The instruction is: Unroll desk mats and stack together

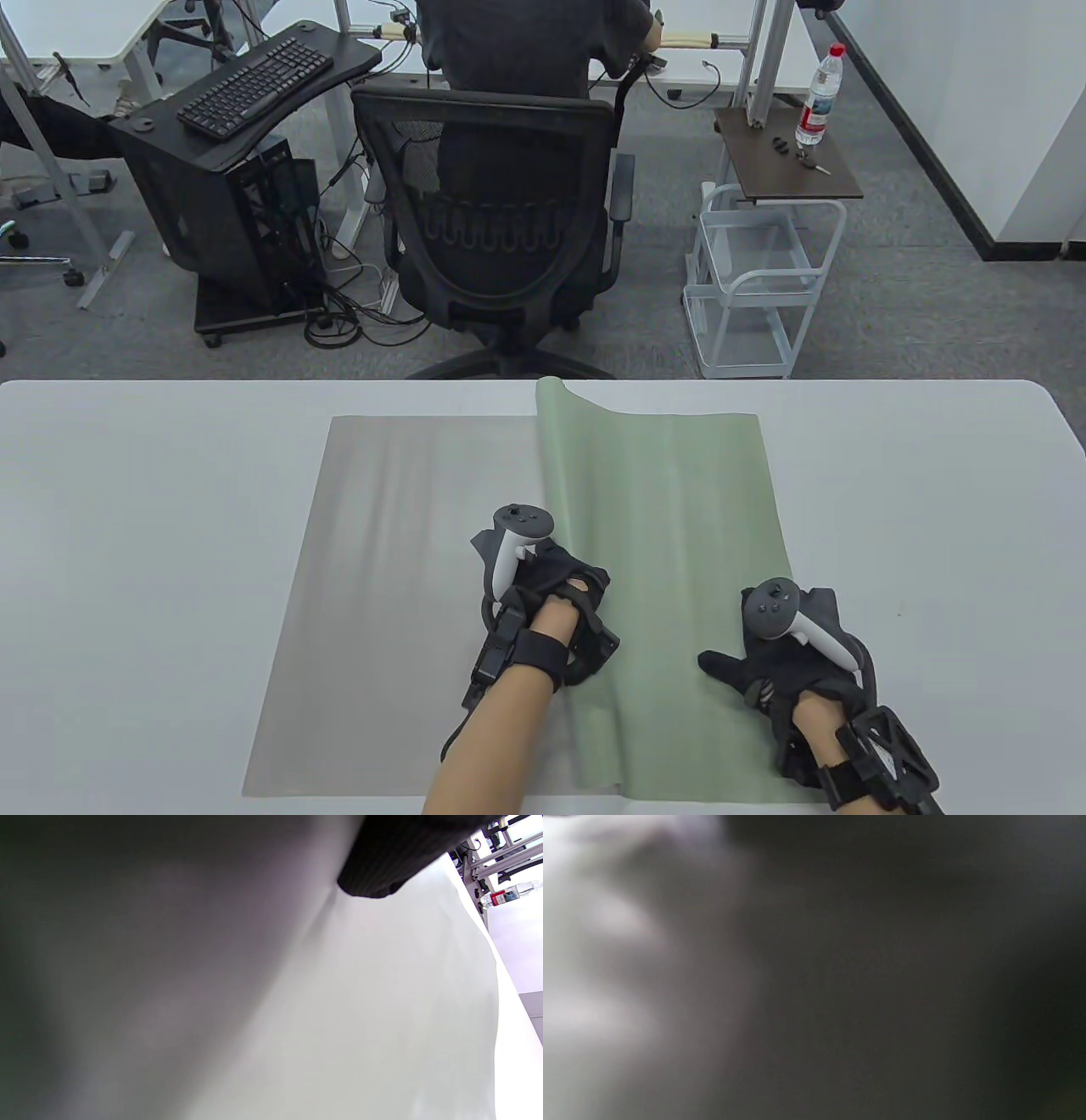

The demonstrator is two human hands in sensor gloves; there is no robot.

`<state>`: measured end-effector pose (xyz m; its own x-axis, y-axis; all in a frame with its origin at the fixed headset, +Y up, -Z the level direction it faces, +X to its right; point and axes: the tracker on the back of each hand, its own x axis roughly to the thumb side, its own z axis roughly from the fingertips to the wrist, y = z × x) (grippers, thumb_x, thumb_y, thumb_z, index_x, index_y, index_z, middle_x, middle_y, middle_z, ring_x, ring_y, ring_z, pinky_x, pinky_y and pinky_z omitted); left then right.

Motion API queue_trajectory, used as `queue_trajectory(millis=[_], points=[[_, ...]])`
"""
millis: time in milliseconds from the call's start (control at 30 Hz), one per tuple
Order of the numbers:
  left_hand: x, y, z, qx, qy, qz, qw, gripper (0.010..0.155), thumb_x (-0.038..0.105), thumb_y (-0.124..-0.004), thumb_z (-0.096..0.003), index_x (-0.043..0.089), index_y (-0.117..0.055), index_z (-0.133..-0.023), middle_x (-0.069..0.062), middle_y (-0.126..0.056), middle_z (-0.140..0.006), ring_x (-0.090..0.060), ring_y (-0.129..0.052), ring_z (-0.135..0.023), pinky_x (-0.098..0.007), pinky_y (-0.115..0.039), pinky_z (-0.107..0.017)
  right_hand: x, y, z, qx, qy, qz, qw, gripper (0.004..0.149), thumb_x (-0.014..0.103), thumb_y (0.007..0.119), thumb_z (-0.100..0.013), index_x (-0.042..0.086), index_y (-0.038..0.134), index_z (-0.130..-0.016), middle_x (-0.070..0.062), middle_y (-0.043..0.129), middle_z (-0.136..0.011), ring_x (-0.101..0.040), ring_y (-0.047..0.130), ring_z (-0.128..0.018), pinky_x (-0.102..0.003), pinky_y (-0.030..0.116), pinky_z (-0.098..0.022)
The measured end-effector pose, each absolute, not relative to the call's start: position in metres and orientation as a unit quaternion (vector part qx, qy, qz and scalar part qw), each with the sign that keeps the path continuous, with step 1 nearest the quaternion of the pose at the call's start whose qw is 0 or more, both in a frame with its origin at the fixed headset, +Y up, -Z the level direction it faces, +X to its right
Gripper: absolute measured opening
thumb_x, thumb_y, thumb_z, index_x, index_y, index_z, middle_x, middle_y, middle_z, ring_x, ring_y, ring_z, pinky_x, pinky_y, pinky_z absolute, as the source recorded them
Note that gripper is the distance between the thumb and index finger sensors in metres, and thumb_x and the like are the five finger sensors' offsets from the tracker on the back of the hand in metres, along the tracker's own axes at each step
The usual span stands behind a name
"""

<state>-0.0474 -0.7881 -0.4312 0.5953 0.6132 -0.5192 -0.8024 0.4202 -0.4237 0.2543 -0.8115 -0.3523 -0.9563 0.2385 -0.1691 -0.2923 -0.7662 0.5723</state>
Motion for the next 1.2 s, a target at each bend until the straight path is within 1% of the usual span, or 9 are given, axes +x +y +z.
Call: queue_trajectory(millis=[133, 333, 400, 533, 667, 800, 867, 967, 1200], points=[[-0.054, -0.792, -0.429, -0.335, 0.139, 0.467, 0.806, 0.090, 0.043, -0.083, -0.0479, 0.016, -0.012, -0.097, 0.004, -0.065, -0.092, -0.013, -0.099, -0.058, -0.031, -0.088, -0.049, 0.257, -0.811, -0.353, -0.043, 0.306, 0.941, 0.134, 0.100, 0.075, 0.054, -0.037, 0.026, -0.012, -0.094, -0.004, -0.026, -0.098, -0.037, -0.024, -0.088, -0.056, -0.005, -0.063], [-0.053, -0.791, -0.431, -0.339, 0.129, 0.462, 0.809, 0.089, 0.042, -0.081, -0.0482, 0.015, -0.012, -0.097, 0.002, -0.064, -0.093, -0.016, -0.098, -0.059, -0.033, -0.088, -0.049, 0.259, -0.812, -0.355, -0.037, 0.302, 0.943, 0.134, 0.100, 0.075, 0.055, -0.037, 0.027, -0.011, -0.094, -0.003, -0.026, -0.098, -0.035, -0.023, -0.089, -0.055, -0.005, -0.063], [-0.059, -0.793, -0.430, -0.347, 0.103, 0.508, 0.782, 0.087, 0.039, -0.077, -0.0484, 0.014, -0.010, -0.097, -0.002, -0.061, -0.096, -0.020, -0.097, -0.063, -0.037, -0.087, -0.051, 0.258, -0.811, -0.356, -0.038, 0.311, 0.940, 0.133, 0.100, 0.075, 0.055, -0.038, 0.027, -0.012, -0.094, -0.003, -0.027, -0.097, -0.036, -0.024, -0.088, -0.055, -0.006, -0.063], [-0.070, -0.792, -0.430, -0.372, 0.061, 0.600, 0.706, 0.086, 0.027, -0.075, -0.0473, 0.012, -0.006, -0.096, -0.011, -0.050, -0.100, -0.033, -0.086, -0.083, -0.050, -0.080, -0.060, 0.257, -0.811, -0.355, -0.039, 0.313, 0.940, 0.132, 0.100, 0.075, 0.054, -0.038, 0.027, -0.013, -0.093, -0.003, -0.028, -0.097, -0.035, -0.025, -0.088, -0.055, -0.006, -0.062], [-0.071, -0.784, -0.429, -0.373, 0.059, 0.621, 0.686, 0.079, 0.032, -0.085, -0.0455, 0.017, -0.026, -0.095, -0.004, -0.059, -0.097, -0.023, -0.098, -0.076, -0.038, -0.091, -0.055, 0.256, -0.811, -0.356, -0.041, 0.320, 0.938, 0.130, 0.100, 0.075, 0.054, -0.038, 0.026, -0.014, -0.093, -0.003, -0.028, -0.096, -0.036, -0.025, -0.088, -0.055, -0.006, -0.063], [-0.066, -0.777, -0.430, -0.376, 0.034, 0.627, 0.681, 0.075, 0.034, -0.087, -0.0443, 0.020, -0.032, -0.093, -0.005, -0.063, -0.099, -0.022, -0.103, -0.071, -0.036, -0.093, -0.053, 0.257, -0.811, -0.355, -0.041, 0.320, 0.938, 0.131, 0.100, 0.075, 0.054, -0.037, 0.027, -0.014, -0.093, -0.003, -0.028, -0.096, -0.035, -0.025, -0.087, -0.055, -0.006, -0.063], [-0.062, -0.778, -0.430, -0.376, 0.021, 0.645, 0.665, 0.077, 0.033, -0.085, -0.0449, 0.018, -0.028, -0.094, -0.007, -0.061, -0.102, -0.023, -0.102, -0.071, -0.036, -0.093, -0.052, 0.257, -0.811, -0.356, -0.041, 0.319, 0.938, 0.131, 0.100, 0.075, 0.054, -0.037, 0.027, -0.014, -0.092, -0.003, -0.028, -0.096, -0.035, -0.026, -0.087, -0.055, -0.006, -0.063], [-0.066, -0.782, -0.432, -0.369, 0.023, 0.646, 0.668, 0.083, 0.031, -0.085, -0.0452, 0.018, -0.023, -0.099, 0.000, -0.073, -0.096, -0.023, -0.102, -0.069, -0.039, -0.090, -0.053, 0.256, -0.811, -0.355, -0.042, 0.320, 0.938, 0.131, 0.100, 0.075, 0.054, -0.037, 0.027, -0.014, -0.092, -0.002, -0.029, -0.096, -0.035, -0.026, -0.087, -0.055, -0.006, -0.063], [-0.086, -0.790, -0.432, -0.379, 0.061, 0.640, 0.665, 0.078, 0.040, -0.088, -0.0454, 0.018, -0.034, -0.097, 0.000, -0.078, -0.085, -0.021, -0.101, -0.064, -0.045, -0.089, -0.052, 0.256, -0.810, -0.355, -0.044, 0.320, 0.938, 0.126, 0.099, 0.075, 0.053, -0.037, 0.027, -0.014, -0.092, -0.002, -0.029, -0.096, -0.035, -0.026, -0.087, -0.055, -0.006, -0.063]])
